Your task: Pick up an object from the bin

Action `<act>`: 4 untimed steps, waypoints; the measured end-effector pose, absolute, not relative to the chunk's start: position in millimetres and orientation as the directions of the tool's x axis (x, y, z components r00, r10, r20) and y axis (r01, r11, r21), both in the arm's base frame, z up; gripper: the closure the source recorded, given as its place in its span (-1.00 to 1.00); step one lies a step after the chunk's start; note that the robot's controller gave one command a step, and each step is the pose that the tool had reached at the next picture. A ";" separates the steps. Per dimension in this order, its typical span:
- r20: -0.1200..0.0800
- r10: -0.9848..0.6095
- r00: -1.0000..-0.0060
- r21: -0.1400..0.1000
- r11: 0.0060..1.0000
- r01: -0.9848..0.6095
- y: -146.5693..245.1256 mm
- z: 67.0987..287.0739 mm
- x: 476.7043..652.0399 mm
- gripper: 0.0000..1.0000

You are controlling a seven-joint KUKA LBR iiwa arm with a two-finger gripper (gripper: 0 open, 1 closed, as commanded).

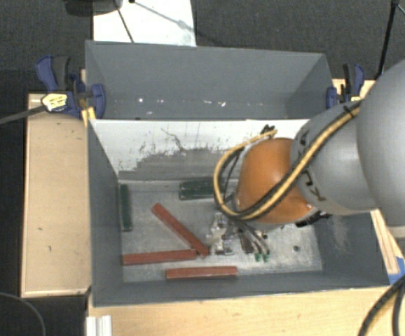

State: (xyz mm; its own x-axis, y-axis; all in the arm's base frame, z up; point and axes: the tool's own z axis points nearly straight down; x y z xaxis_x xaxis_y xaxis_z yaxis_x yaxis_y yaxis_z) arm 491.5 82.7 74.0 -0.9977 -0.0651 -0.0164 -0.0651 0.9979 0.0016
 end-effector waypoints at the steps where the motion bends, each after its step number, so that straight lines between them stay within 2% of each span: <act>1: -0.031 -0.064 -0.997 0.003 0.998 -0.064 83.3 74.9 494.9 -1.00; 2: -0.030 -0.064 -0.997 0.003 0.998 -0.065 83.3 74.6 494.7 -1.00; 3: -0.010 -0.238 -0.971 0.002 0.971 -0.238 167.2 72.9 510.7 1.00; 4: -0.010 -0.239 -0.971 0.002 0.971 -0.239 167.2 72.9 510.7 1.00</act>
Offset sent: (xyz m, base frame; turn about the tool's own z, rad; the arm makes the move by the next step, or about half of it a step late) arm 0.0000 0.0000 0.0000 0.0000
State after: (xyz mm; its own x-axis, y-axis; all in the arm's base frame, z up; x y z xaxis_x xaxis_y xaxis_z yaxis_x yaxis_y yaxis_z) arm 510.7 167.2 72.9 -0.9710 -0.2387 -0.0098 -0.2388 0.9711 0.0018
